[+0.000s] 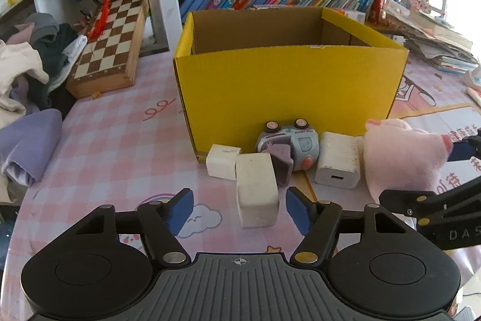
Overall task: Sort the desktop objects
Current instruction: 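Close left tool on the white cube block while right tool grasps the pink pig plush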
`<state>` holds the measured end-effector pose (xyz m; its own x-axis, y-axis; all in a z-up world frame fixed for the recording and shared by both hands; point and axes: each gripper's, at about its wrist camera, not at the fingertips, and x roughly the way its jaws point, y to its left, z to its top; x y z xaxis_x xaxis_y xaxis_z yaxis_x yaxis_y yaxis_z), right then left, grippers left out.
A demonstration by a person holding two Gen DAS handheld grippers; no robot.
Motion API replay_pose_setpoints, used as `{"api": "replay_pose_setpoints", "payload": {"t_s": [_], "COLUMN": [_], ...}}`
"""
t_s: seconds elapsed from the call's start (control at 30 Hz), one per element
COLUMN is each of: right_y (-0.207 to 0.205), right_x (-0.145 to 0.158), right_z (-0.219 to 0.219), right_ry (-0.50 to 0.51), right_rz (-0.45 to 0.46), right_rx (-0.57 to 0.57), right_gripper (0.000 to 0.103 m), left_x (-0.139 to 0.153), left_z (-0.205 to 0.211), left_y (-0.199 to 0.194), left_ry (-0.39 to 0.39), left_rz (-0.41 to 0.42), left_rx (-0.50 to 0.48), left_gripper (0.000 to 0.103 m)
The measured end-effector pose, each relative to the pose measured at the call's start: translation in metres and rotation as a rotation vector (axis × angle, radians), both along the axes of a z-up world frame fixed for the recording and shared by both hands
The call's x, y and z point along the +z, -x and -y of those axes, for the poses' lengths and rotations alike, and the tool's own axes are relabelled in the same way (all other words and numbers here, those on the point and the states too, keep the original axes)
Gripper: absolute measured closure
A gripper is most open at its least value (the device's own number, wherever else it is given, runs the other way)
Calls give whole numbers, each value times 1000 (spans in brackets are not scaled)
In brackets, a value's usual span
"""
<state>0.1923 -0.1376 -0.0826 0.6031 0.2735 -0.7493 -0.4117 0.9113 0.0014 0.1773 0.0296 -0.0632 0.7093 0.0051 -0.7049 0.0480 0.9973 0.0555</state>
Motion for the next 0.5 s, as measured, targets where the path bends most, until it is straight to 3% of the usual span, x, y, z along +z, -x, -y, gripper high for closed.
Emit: {"api": "replay_pose_setpoints", "payload": {"t_s": [0.07,0.13,0.2,0.33,0.5], "right_y": [-3,-4,-4,-4,0], "right_x": [-2,-3,-3,-2,4], "right_z": [2,2,3,8,13], "right_ry": [-11,-22,-20,-28,-36], "right_rz": [-13,-21,-18,-17,-8], "right_rx": [10,27,38,49,50], "right_gripper": [22,36,37,41,44], "left_x": [-4,-8,-10,-11,-7], "left_z": [1,1,0,3,1], "left_y": [-6,-11,-13,-14,-8], "left_ry": [5,10,22,40,69], "left_rz": [-18,-33,-44,-54,-57], "left_rx": [4,11,11,-7,-9], "left_gripper": [46,52,56,76,80]}}
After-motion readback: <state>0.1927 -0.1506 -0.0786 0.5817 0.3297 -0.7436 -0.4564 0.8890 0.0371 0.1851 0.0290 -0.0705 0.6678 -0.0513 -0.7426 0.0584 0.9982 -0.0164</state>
